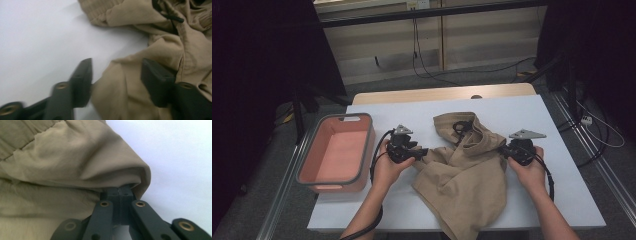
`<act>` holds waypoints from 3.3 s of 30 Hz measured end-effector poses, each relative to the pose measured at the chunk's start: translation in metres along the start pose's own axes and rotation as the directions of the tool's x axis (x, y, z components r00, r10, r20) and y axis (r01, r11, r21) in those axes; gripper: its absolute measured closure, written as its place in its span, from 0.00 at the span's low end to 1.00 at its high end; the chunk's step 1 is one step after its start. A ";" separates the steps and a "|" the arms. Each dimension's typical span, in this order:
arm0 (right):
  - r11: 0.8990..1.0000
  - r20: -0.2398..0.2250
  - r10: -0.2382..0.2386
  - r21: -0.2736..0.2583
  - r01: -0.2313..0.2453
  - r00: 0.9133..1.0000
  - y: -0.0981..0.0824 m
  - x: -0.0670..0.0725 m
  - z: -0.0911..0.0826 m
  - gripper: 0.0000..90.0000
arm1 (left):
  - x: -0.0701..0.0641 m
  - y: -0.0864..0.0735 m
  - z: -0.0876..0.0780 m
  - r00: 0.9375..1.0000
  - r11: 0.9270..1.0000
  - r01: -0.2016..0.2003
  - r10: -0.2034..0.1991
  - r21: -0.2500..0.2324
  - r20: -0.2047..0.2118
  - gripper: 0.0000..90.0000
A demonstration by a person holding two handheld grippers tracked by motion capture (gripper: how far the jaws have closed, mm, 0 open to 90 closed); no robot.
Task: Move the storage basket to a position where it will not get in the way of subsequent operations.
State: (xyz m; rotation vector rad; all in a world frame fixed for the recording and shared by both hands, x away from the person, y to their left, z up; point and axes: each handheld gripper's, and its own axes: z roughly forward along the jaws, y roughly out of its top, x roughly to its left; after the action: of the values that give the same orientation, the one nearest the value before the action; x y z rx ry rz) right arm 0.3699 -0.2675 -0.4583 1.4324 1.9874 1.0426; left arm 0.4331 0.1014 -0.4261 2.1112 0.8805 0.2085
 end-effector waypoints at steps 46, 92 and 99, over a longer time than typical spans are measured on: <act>0.980 -0.138 -0.200 -0.013 0.200 0.970 0.024 0.077 0.026 0.05 | 0.001 -0.014 -0.035 1.000 0.996 0.021 -0.022 0.089 0.010 0.97; 0.978 -0.370 -0.183 0.028 0.208 0.911 -0.004 0.061 -0.014 0.97 | 0.011 0.028 0.010 0.999 0.992 0.039 -0.039 -0.118 0.002 0.15; 0.982 -0.349 -0.163 0.035 0.187 0.923 -0.007 0.051 -0.015 0.97 | 0.001 0.029 0.039 1.000 0.991 0.023 -0.022 -0.134 0.013 0.13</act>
State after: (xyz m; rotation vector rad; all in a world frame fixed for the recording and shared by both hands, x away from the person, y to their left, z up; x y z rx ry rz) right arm 0.3373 -0.2251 -0.4527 1.1352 2.3693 1.2208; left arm 0.4659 0.0653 -0.4304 1.9748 0.8590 0.2367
